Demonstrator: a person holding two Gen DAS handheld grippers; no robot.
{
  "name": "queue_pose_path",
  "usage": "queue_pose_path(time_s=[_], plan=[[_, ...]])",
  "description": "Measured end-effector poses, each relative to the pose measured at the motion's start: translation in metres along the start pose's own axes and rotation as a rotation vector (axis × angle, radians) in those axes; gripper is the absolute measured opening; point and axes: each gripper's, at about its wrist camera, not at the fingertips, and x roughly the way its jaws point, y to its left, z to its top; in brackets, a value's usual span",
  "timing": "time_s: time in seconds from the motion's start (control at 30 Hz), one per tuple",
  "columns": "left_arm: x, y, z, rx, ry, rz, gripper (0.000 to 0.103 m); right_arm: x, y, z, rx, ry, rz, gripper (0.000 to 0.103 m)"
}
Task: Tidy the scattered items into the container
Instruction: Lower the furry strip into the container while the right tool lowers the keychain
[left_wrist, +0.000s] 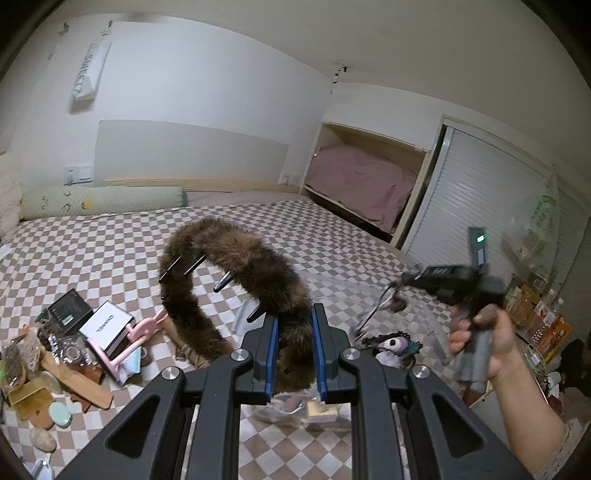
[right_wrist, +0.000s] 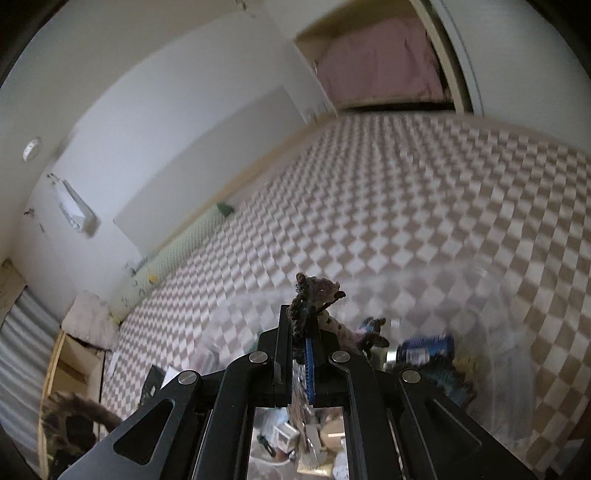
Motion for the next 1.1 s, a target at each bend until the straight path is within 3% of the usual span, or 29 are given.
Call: queue_pose_path(time_s=[0.4, 1.03, 1.1], plan=[[0.051, -0.045, 0.021, 0.039, 0.001, -0.097, 0.017, 0.028, -0.016, -0.012, 0.026, 0.137, -0.024, 0.006], [0.17, -0.057, -0.025, -0.01, 0.282, -0.008, 0.017, 0.048, -0.02, -0.034, -0.042, 0.316, -0.074, 0.006], [0.177, -0.055, -0.029, -0.036, 0.309, 0.004, 0.025, 0.045, -0.019, -0.034, -0.05, 0.296, -0.07, 0.006]])
